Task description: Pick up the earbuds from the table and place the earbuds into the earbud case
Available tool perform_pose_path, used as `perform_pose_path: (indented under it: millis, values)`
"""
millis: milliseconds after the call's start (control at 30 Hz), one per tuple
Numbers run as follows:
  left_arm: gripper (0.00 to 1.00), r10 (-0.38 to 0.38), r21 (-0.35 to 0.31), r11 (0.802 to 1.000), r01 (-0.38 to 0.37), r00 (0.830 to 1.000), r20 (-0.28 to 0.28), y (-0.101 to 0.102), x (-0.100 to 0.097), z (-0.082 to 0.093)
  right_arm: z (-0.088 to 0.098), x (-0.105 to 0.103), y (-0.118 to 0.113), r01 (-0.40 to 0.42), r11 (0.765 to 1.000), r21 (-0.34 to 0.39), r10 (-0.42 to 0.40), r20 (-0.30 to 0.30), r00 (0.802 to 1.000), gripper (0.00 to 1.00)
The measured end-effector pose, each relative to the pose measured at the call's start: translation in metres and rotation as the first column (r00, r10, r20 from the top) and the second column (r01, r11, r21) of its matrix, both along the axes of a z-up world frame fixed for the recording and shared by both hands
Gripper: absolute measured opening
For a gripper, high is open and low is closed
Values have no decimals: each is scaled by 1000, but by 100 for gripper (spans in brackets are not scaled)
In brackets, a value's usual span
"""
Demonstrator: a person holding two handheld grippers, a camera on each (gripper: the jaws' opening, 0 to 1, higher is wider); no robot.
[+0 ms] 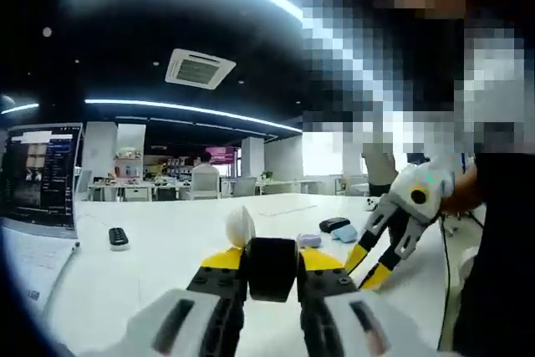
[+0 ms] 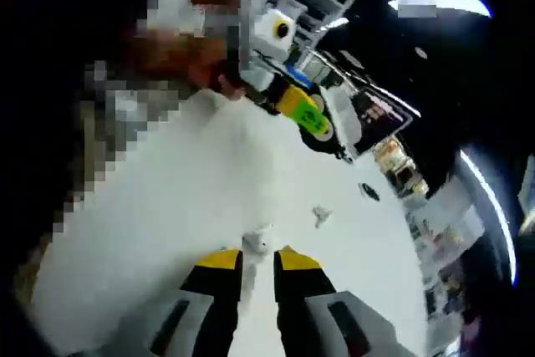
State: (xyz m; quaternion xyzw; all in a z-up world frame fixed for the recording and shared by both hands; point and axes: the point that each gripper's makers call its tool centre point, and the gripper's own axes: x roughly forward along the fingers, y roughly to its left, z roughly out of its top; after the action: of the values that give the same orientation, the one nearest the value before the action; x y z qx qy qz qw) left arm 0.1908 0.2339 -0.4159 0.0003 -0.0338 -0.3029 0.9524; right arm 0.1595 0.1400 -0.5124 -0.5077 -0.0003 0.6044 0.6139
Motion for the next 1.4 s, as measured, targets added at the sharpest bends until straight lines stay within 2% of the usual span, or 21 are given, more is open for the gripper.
perform_pose_path:
  millis: [100,133,167,233,267,400,500,533,567,600,667,800,867,1033,1133,1233,1300,1333,1400]
  values:
    - [25,0,9,1000,0,1000,6,0,-5,2,-5,-3,13,-63,993,-98,71,75,995,12]
    - [25,1,12,1000,-1,1000,7,0,-6,3,-1,5,7,-72,987,-146,92,132,987,12]
    - [25,3,16,1000,-3,1000,9,1,-7,4,2,7,6,-84,982,-171,112,162,980,13]
    - [25,8,20,1000,-9,1000,13,2,-11,6,9,8,5,-114,976,-187,151,198,968,13]
    - [25,10,21,1000,-10,1000,14,3,-11,6,2,4,13,-107,976,-189,145,200,969,12]
    - [25,36,21,999,-37,999,28,11,-19,12,2,9,16,-92,972,-215,149,267,952,11]
    - [25,45,16,999,-46,998,34,16,-21,13,2,16,15,-42,976,-214,106,301,948,11]
    - [25,47,13,999,-48,998,33,17,-22,12,4,23,13,-4,978,-210,75,333,940,11]
    - [25,48,11,999,-48,998,32,17,-22,12,2,25,12,6,978,-208,65,333,941,10]
    - [25,47,10,999,-47,998,31,18,-22,11,1,27,10,44,982,-184,17,318,948,10]
    - [25,43,7,999,-43,999,25,18,-22,8,0,28,10,84,985,-153,-40,272,961,10]
    - [25,35,-3,999,-35,999,20,20,-20,5,2,36,8,155,978,-137,-120,234,965,10]
    - [25,32,-13,999,-32,999,21,20,-19,5,2,42,4,213,969,-125,-185,207,961,10]
    - [25,25,-24,999,-25,999,29,16,-20,5,3,53,8,261,959,-108,-236,201,951,10]
    - [25,16,-23,1000,-15,999,29,14,-22,3,3,57,8,319,947,-45,-309,152,939,10]
    - [25,15,-27,1000,-14,1000,21,13,-23,1,7,63,7,363,932,1,-360,121,925,15]
    - [25,17,-32,999,-16,1000,18,14,-22,0,13,69,4,383,923,30,-384,136,913,21]
    - [25,17,-35,999,-17,1000,18,15,-22,0,11,70,1,402,915,34,-403,121,907,20]
    - [25,19,-39,999,-18,1000,20,15,-20,-1,-4,62,0,424,906,1,-424,-8,906,10]
